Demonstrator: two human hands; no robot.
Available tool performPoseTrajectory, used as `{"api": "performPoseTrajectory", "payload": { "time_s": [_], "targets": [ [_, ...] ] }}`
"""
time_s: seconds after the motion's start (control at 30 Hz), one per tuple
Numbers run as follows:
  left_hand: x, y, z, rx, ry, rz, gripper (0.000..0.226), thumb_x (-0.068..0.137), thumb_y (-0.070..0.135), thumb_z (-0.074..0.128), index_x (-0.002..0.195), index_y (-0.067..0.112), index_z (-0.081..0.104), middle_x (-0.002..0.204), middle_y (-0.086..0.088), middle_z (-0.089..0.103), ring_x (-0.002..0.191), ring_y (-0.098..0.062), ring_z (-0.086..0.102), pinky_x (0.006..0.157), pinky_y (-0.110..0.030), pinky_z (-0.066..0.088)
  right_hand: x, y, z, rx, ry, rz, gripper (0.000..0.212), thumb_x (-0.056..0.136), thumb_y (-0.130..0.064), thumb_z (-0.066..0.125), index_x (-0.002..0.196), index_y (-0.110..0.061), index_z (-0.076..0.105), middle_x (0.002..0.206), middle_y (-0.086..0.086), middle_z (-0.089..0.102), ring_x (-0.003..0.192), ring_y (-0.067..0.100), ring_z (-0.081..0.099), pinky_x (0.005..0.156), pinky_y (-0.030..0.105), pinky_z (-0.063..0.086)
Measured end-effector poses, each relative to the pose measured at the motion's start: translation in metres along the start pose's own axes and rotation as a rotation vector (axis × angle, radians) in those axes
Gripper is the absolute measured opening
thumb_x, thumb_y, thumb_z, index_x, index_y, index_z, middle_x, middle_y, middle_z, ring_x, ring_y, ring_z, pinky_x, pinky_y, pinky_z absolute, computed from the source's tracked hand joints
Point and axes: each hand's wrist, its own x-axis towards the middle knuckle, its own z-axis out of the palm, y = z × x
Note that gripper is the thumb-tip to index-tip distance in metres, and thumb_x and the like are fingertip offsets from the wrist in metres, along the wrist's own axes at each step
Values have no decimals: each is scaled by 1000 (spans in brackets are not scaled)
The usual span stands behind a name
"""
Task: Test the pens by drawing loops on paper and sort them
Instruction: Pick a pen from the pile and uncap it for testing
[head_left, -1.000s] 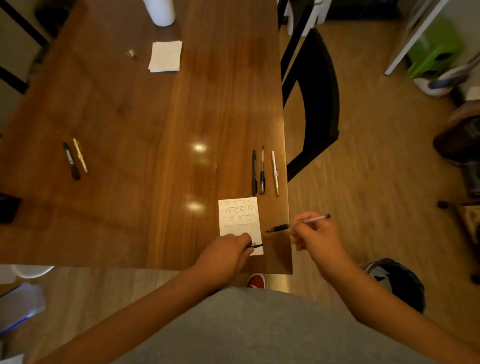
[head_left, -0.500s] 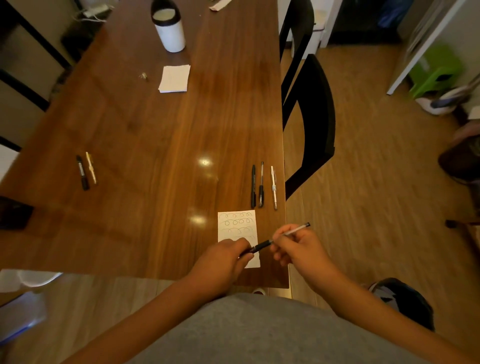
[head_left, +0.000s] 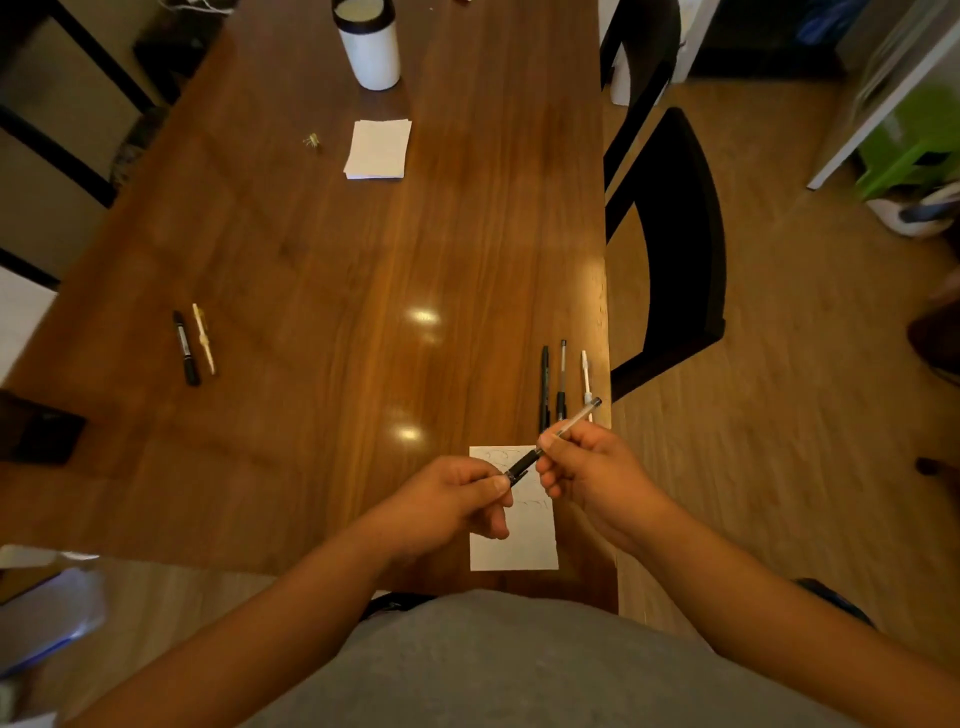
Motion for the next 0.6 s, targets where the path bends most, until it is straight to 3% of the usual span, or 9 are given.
{"api": "performPoseTrajectory", "payload": {
  "time_s": [0.13, 0.27, 0.33, 0.4, 0.5, 0.6],
  "targets": [
    [22, 2, -18, 72, 61, -49, 23, 101, 30, 46, 98, 16, 64, 85, -2, 74, 85, -15, 70, 83, -36, 56, 38, -9, 8, -53, 47, 28, 20, 98, -23, 56, 93, -7, 67, 68, 1, 68, 59, 11, 63, 54, 21, 51],
    [40, -8, -31, 578, 199, -39, 29, 91, 53, 53, 112, 33, 56, 107, 6, 65, 95, -7, 60, 83, -35, 54, 80, -13, 8, -241, 233, 66, 19, 97, -29, 57, 89, -15, 67, 72, 2, 70, 58, 9, 65, 53, 21, 50],
    [45, -19, -43, 1000, 251, 6, 47, 89, 55, 55, 130, 34, 46, 135, 6, 51, 122, -13, 47, 99, -34, 44, 101, -13, 9, -429, 283, 76, 17, 97, -29, 57, 86, -19, 65, 73, 2, 70, 58, 9, 65, 47, 19, 47],
    [49, -31, -57, 1238, 249, 34, 66, 88, 58, 54, 144, 32, 31, 155, 2, 27, 142, -21, 24, 114, -44, 29, 120, -12, 11, -601, 264, 111, 17, 96, -29, 58, 83, -19, 63, 74, 4, 69, 61, 13, 66, 47, 24, 50],
    [53, -50, -79, 1327, 183, -27, 80, 88, 58, 53, 151, 33, 11, 162, 0, 0, 148, -25, -1, 119, -51, 9, 144, -9, 14, -816, 244, 165, 22, 94, -31, 59, 80, -14, 62, 76, 10, 68, 68, 23, 67, 63, 39, 59],
    [52, -67, -96, 1414, 144, 20, 81, 90, 58, 50, 151, 35, 2, 161, 2, -11, 148, -23, -8, 119, -48, 4, 159, -5, 15, -962, 283, 170, 25, 92, -32, 61, 75, -14, 60, 70, 6, 64, 62, 20, 63, 52, 32, 53]
  ]
}}
